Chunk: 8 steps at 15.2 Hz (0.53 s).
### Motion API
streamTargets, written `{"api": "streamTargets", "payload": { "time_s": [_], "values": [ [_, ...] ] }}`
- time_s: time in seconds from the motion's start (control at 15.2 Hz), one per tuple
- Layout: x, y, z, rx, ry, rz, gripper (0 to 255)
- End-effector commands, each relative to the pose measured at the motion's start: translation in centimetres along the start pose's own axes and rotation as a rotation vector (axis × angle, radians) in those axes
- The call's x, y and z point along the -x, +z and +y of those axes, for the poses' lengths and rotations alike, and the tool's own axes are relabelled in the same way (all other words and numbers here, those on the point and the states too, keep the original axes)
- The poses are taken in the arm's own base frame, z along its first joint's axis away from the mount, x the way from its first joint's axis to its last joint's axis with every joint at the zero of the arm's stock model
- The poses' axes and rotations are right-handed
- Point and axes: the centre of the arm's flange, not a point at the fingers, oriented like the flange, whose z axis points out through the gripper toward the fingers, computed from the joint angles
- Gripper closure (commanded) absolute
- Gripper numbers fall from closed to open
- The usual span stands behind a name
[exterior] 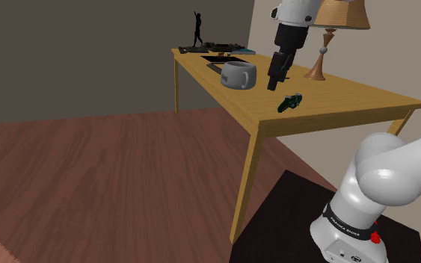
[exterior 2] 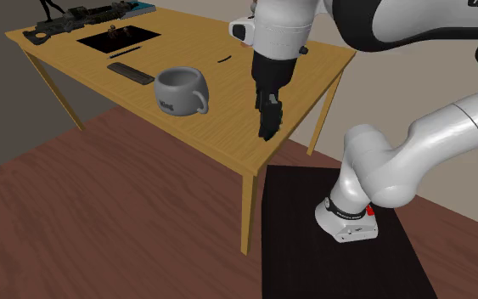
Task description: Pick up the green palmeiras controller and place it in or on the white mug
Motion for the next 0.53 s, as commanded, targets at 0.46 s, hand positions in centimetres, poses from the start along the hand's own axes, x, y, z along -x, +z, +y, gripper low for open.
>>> {"api": "streamTargets", "payload": {
  "time_s": [0.46],
  "values": [
    [4.1,4.0,8.4,-0.286,-0.389,0.086,0]
  ]
}}
